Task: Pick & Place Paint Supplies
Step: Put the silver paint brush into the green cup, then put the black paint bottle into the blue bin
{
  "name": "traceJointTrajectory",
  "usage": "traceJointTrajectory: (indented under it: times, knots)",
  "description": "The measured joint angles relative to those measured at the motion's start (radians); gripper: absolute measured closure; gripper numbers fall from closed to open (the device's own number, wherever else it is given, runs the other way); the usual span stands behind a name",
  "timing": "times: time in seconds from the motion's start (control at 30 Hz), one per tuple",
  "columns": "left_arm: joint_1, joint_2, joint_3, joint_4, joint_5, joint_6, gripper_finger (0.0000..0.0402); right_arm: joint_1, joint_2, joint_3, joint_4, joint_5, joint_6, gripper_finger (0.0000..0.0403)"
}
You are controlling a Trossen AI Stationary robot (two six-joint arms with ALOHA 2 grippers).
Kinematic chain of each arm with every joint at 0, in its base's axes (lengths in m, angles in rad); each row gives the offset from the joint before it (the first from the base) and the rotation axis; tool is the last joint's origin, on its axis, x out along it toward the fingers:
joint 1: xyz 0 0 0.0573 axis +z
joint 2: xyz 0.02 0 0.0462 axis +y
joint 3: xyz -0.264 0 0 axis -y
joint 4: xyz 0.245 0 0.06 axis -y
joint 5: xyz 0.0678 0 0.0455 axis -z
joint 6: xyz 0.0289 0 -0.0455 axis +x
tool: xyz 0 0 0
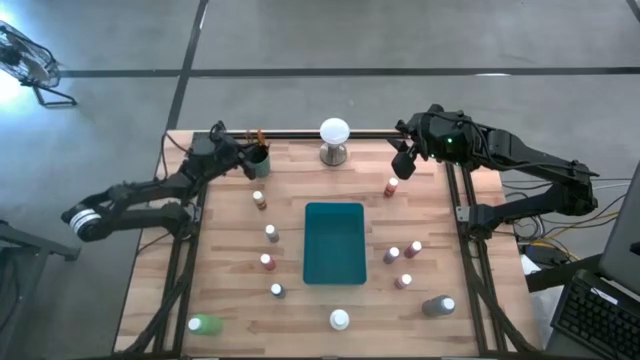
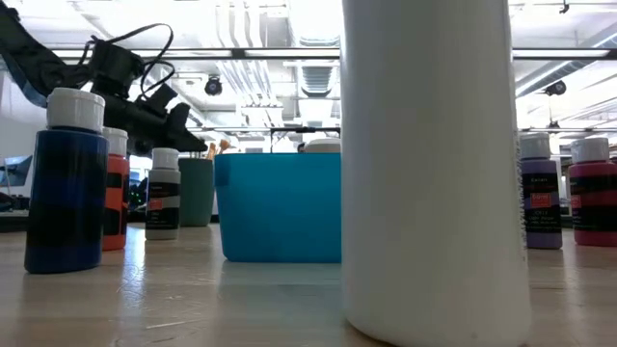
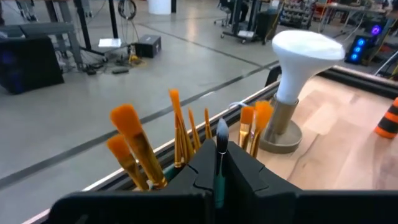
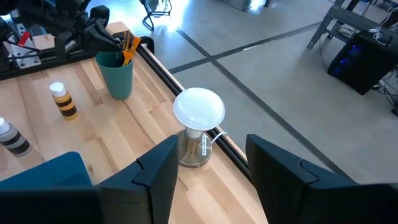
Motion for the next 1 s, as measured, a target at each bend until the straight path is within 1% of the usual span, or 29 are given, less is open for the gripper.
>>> traceJointTrajectory:
  times: [0.23, 0.4, 0.63, 0.77, 0.87, 1.0]
  knots:
    - [0.001, 0.048, 0.008, -0.010, 0.000, -0.001, 0.0385, 0.000, 0.000, 0.000, -0.009, -0.001, 0.004, 0.0204]
    - [0.001, 0.050, 0.008, -0.011, -0.005, -0.008, 0.0384, 0.000, 0.000, 0.000, -0.008, -0.002, 0.001, 0.0210]
    - [0.001, 0.050, 0.008, -0.011, -0.002, -0.008, 0.0332, 0.000, 0.000, 0.000, -0.008, -0.002, 0.000, 0.0229]
    - [0.001, 0.050, 0.008, -0.011, -0.001, -0.015, 0.0317, 0.000, 0.000, 0.000, -0.008, -0.002, 0.000, 0.0236]
    - [0.001, 0.043, 0.008, -0.011, 0.024, -0.018, 0.0307, 0.000, 0.000, 0.000, -0.008, -0.002, 0.000, 0.0235]
    - [0.001, 0.030, 0.008, -0.020, 0.029, -0.031, 0.0284, 0.000, 0.000, 0.000, -0.008, -0.002, 0.000, 0.0224]
